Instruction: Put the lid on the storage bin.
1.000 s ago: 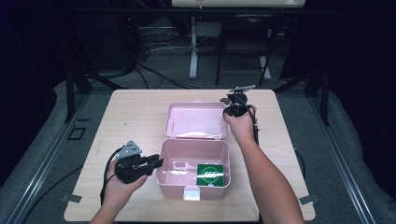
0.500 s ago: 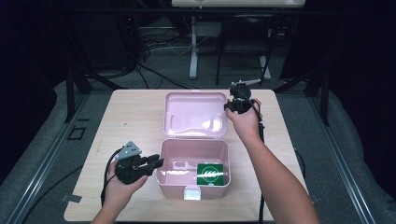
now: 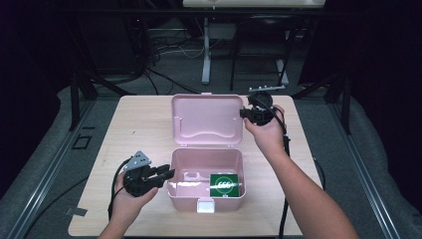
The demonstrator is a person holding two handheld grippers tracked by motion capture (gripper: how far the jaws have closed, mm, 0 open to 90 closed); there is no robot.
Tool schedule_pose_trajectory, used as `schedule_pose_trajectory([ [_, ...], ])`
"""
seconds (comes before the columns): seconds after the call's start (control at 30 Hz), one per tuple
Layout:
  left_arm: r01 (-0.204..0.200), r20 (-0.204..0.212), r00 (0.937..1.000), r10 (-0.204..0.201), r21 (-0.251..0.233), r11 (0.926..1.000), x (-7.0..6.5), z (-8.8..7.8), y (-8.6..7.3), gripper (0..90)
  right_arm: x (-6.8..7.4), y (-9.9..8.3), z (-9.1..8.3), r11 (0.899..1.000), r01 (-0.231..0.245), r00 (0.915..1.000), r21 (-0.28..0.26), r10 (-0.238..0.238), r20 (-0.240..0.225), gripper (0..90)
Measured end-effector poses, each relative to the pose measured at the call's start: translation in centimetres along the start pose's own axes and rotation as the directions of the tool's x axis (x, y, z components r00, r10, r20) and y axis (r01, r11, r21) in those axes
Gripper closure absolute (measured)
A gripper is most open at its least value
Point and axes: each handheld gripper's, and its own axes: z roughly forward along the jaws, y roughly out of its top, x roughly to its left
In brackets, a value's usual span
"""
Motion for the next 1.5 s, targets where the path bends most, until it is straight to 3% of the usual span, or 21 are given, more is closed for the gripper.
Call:
schedule_pose_trajectory([
  [0.17, 0.003, -0.002, 1.0000, -0.003, 0.000, 1.0000, 0.0, 0.0, 0.0, 69.0, 0.4, -0.5, -1.0, 0.999, 0.032, 0.9995, -0.044, -0.033, -0.006, 87.2],
  [0.43, 0.005, -0.001, 1.0000, -0.005, -0.001, 1.0000, 0.0, 0.0, 0.0, 69.0, 0.6, -1.2, -2.4, 0.997, 0.051, 0.9982, -0.063, -0.053, -0.029, 87.1],
  [0.83, 0.007, -0.003, 1.0000, -0.007, -0.004, 1.0000, 0.0, 0.0, -0.1, 69.0, 1.1, -2.7, -3.8, 0.988, 0.084, 0.9955, -0.129, -0.089, -0.033, 87.2],
  [0.87, 0.008, -0.003, 1.0000, -0.008, -0.004, 1.0000, 0.0, 0.0, -0.1, 69.0, 1.1, -2.9, -3.7, 0.985, 0.083, 0.9956, -0.152, -0.089, -0.032, 87.3],
  [0.9, 0.008, -0.004, 1.0000, -0.008, -0.004, 1.0000, 0.0, 0.0, -0.1, 69.0, 1.1, -3.0, -4.0, 0.986, 0.092, 0.9948, -0.136, -0.097, -0.031, 87.3],
  [0.93, 0.008, -0.004, 1.0000, -0.008, -0.004, 1.0000, 0.0, 0.0, -0.1, 69.0, 1.2, -3.2, -4.0, 0.983, 0.091, 0.9948, -0.160, -0.097, -0.031, 87.3],
  [1.13, 0.010, -0.005, 0.9999, -0.010, -0.004, 0.9999, 0.0, 0.0, -0.1, 68.8, 1.4, -3.7, -4.6, 0.980, 0.109, 0.9925, -0.165, -0.117, -0.035, 87.3],
  [1.3, 0.013, -0.004, 0.9999, -0.013, -0.006, 0.9999, 0.0, 0.0, -0.1, 68.8, 1.8, -4.2, -5.3, 0.976, 0.153, 0.9877, -0.158, -0.156, -0.010, 87.2],
  [1.5, 0.026, 0.003, 0.9996, -0.026, -0.013, 0.9996, 0.1, 0.0, -0.2, 68.8, 1.6, -4.6, -5.5, 0.977, 0.138, 0.9890, -0.166, -0.145, -0.031, 87.2],
])
